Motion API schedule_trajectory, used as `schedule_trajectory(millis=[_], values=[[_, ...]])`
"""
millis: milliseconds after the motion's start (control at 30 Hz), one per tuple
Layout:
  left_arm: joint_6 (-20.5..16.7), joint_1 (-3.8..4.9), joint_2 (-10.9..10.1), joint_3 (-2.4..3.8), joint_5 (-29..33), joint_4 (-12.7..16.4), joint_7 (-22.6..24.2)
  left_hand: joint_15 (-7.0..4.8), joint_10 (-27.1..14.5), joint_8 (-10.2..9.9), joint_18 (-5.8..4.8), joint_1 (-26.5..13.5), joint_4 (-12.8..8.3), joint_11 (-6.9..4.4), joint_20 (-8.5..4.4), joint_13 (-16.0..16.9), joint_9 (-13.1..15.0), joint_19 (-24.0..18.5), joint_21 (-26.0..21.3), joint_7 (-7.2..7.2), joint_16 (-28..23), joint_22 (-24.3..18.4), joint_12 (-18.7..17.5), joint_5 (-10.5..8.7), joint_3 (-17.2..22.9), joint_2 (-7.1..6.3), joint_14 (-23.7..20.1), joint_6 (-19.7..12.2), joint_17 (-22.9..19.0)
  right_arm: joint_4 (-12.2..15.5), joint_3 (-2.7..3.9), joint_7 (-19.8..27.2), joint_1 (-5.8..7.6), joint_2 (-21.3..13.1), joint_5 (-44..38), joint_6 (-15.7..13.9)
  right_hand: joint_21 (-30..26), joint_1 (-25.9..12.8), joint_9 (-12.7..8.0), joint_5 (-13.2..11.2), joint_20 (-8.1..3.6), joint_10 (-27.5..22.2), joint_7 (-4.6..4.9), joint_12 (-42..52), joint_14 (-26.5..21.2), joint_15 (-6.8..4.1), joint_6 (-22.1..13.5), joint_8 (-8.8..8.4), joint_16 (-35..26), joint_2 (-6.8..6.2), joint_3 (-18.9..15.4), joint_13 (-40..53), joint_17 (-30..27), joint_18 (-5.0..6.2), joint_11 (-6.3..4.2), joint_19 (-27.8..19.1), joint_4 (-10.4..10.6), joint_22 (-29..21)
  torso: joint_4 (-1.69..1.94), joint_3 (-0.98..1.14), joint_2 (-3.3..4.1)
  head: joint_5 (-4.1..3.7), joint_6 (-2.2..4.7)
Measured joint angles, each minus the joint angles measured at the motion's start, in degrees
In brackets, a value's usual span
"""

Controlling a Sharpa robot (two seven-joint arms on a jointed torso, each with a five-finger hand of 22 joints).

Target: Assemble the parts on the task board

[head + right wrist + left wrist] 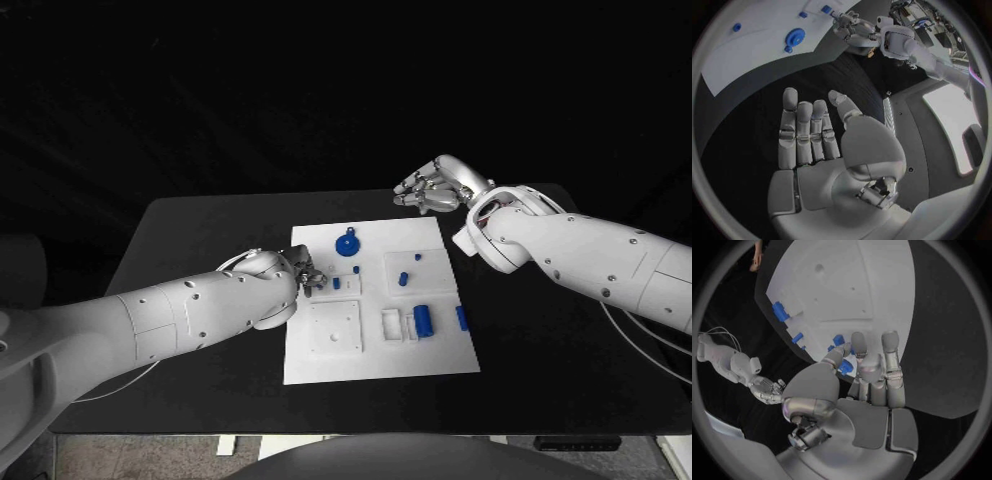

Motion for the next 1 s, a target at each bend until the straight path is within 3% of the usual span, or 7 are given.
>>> schedule_trajectory(millis=[1000], values=[[2.2, -0.04, 0.2, 0.04, -1.5, -0.5, 0.4, 0.01, 0.0, -0.2, 0.0, 0.2, -0.1, 0.02, 0.0, 0.0, -0.1, 0.0, 0.0, 0.0, -0.2, 0.0, 0.0, -0.65, -0.1, -0.22, 0.0, 0.0, -0.1, -0.1, 0.0, 0.0, 0.0, 0.1, 0.0, 0.2, 0.0, 0.0, 0.0, 0.0, 0.0, 0.0, 0.0, 0.0, 0.0, 0.0, 0.0, 0.0, 0.0, 0.0, 0.0, 0.0, 0.0, 0.0, 0.0, 0.0, 0.0, 0.1, 0.01, 0.03, -0.02, -0.06, -0.4]])
